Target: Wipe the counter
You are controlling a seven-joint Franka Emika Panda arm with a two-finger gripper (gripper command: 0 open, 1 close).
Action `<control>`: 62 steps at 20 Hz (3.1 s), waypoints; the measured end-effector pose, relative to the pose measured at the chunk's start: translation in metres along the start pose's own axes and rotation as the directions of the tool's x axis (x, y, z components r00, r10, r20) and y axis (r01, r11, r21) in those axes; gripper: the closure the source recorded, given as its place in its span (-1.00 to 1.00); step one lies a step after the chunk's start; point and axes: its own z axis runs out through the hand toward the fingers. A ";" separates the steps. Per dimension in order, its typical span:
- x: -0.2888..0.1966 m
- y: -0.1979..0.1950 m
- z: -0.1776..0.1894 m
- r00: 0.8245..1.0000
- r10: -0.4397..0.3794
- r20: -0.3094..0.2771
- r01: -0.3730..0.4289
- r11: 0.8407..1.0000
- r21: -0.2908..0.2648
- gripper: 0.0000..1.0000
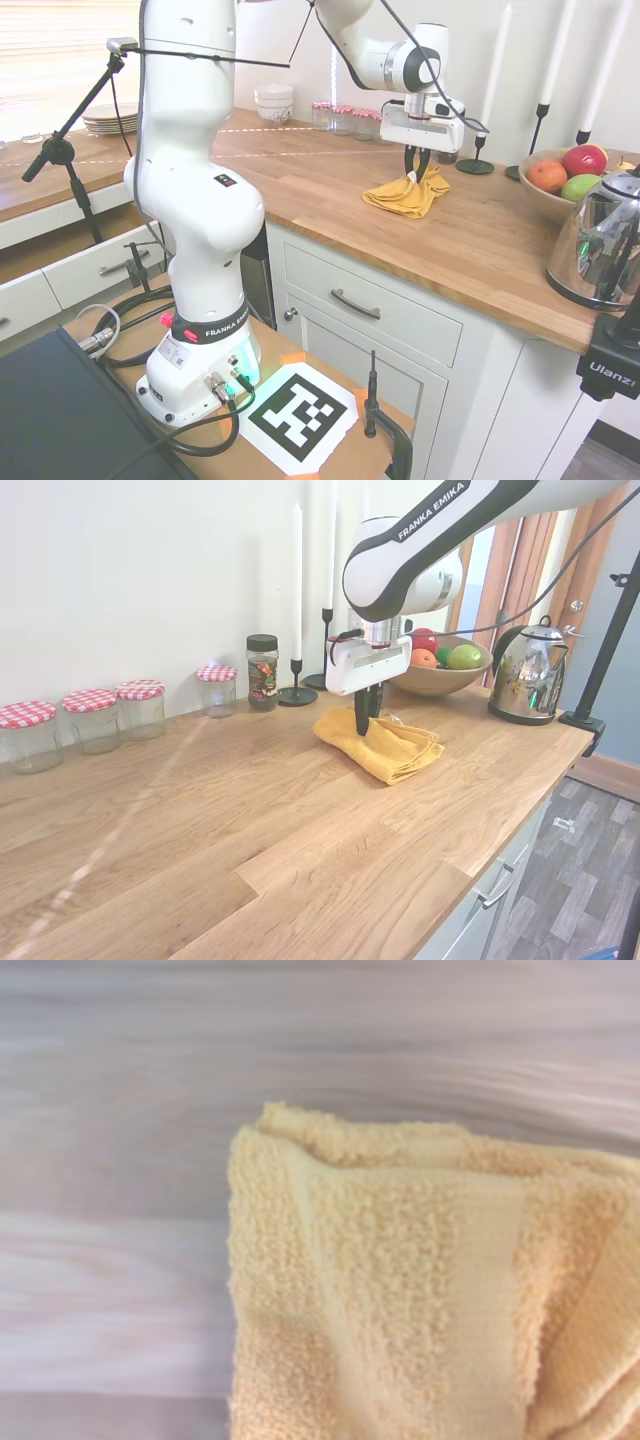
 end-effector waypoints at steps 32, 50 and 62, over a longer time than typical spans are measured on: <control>0.063 0.103 0.020 0.999 0.039 -0.004 -0.039 0.999 0.020 1.00; -0.122 -0.099 0.015 0.999 0.003 -0.037 -0.002 0.999 0.040 1.00; -0.220 -0.218 0.010 0.997 -0.029 -0.070 0.033 0.998 0.053 1.00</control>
